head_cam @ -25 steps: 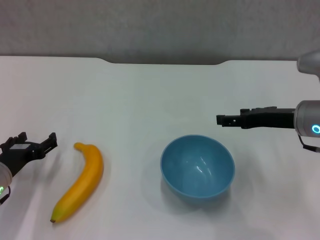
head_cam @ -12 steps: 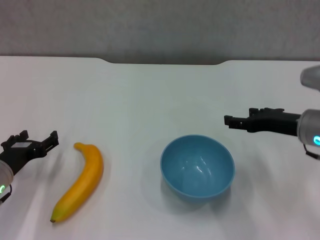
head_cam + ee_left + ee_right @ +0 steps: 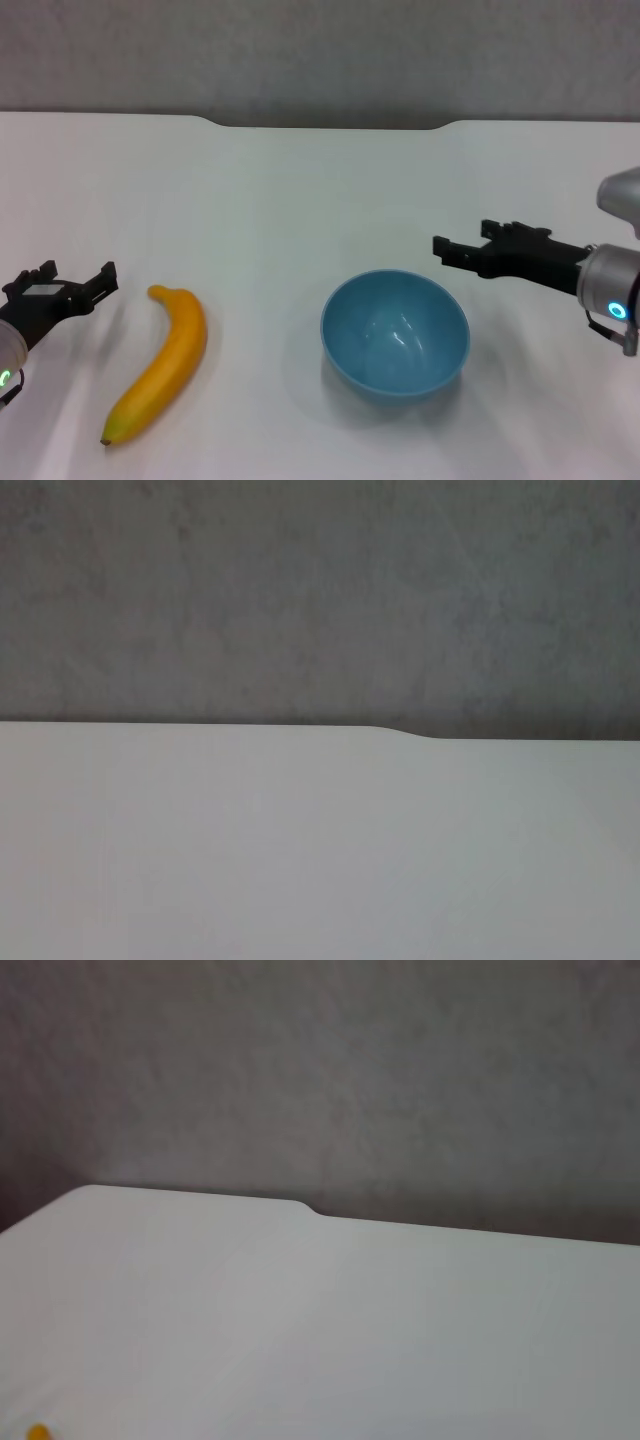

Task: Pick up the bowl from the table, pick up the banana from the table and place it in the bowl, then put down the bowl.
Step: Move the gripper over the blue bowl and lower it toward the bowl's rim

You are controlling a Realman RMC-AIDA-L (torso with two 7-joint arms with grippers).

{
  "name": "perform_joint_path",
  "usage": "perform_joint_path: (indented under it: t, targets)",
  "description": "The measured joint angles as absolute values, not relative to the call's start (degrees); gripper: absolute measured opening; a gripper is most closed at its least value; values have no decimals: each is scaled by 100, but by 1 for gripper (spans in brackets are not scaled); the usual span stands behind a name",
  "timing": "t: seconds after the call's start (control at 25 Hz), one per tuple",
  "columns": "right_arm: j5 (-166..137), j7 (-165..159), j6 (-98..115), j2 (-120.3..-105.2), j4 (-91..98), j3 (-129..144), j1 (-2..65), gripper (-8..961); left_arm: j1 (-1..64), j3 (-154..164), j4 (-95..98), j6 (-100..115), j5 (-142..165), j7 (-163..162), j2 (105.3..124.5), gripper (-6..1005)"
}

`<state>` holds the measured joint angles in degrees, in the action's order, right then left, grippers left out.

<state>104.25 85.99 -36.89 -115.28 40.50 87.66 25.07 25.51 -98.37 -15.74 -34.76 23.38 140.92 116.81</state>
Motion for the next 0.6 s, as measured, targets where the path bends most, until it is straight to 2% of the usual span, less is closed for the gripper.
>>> perform_joint_path:
  t: [0.2,0.6]
  targets:
    - [9358,7271,-3945,-11466,4087,8682,3008,906,2548,-9818,-1571,-3471,2344,14112,11681,893]
    - [6816,4891,-4301,-11464,3846,8258,3851,906,2607,-9797,-1606,-3524,2374,14070,11688,894]
